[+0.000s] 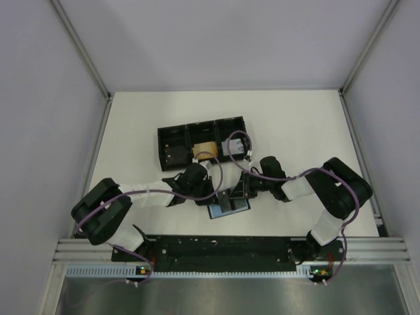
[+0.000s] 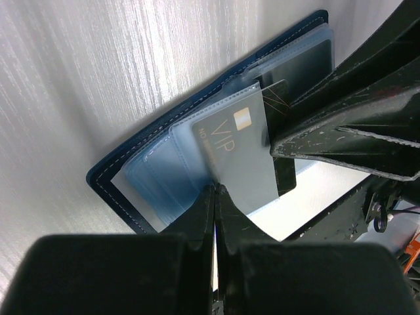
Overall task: Take the credit cards out of the card holder
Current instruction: Remove the credit card from the card holder.
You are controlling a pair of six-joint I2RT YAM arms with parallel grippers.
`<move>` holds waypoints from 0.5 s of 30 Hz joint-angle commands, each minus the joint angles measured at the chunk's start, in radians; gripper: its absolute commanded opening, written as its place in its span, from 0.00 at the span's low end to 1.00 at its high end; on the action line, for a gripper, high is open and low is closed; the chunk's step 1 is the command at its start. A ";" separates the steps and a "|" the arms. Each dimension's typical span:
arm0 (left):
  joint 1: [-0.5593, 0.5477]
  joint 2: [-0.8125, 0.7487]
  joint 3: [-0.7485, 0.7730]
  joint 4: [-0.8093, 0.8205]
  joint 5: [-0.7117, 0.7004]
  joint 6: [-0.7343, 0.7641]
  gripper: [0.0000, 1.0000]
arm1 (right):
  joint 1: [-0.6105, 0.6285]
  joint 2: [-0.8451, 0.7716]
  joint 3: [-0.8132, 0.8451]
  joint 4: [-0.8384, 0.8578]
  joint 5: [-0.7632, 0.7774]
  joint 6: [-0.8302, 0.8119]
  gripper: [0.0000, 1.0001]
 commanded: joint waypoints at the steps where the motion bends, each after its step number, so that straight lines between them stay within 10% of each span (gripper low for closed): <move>1: -0.003 0.015 -0.040 -0.028 -0.035 0.007 0.00 | 0.016 0.026 0.031 0.054 -0.008 0.010 0.12; 15: -0.001 0.014 -0.066 -0.033 -0.062 0.022 0.00 | -0.108 -0.163 0.020 -0.228 0.052 -0.154 0.00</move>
